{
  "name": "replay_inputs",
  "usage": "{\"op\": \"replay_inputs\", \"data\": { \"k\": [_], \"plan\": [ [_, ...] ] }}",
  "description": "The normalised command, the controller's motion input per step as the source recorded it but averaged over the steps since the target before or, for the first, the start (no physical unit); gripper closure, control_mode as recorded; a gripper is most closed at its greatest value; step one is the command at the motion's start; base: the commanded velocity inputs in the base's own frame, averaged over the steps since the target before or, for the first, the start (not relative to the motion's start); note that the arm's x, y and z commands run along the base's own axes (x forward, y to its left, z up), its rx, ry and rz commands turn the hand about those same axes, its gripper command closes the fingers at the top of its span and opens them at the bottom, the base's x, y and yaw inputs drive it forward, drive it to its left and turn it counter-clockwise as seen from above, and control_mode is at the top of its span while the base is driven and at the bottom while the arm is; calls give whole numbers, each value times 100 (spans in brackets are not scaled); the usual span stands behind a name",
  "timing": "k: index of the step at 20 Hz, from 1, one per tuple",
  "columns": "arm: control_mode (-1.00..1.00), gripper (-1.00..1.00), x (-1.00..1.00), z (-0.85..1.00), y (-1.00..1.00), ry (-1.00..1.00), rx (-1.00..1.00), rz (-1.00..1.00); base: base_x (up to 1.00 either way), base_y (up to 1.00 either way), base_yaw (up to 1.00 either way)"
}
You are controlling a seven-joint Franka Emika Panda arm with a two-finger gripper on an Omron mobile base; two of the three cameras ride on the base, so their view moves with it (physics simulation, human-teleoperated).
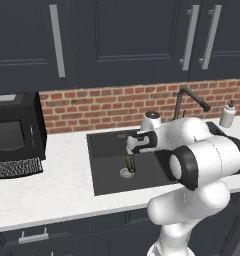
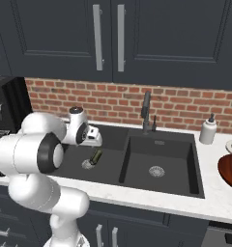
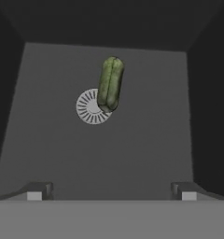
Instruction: Pick the cucumber from the sink and place it in the bowl. Then pick the bowl and place it in the microwave. Then close the microwave door and press the start button.
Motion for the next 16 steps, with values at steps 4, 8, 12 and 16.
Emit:
{"op": "replay_inputs", "data": {
  "k": [4, 8, 12, 16],
  "plan": [
    [-100, -100, 47, -19, 13, 14, 0, 0, 0, 0, 0],
    [-100, -100, 29, -30, 13, 10, 0, 0, 0, 0, 0],
    [-100, -100, 29, -39, 4, 9, 0, 0, 0, 0, 0],
    [-100, -100, 26, -37, 0, 7, 0, 0, 0, 0, 0]
  ]
}}
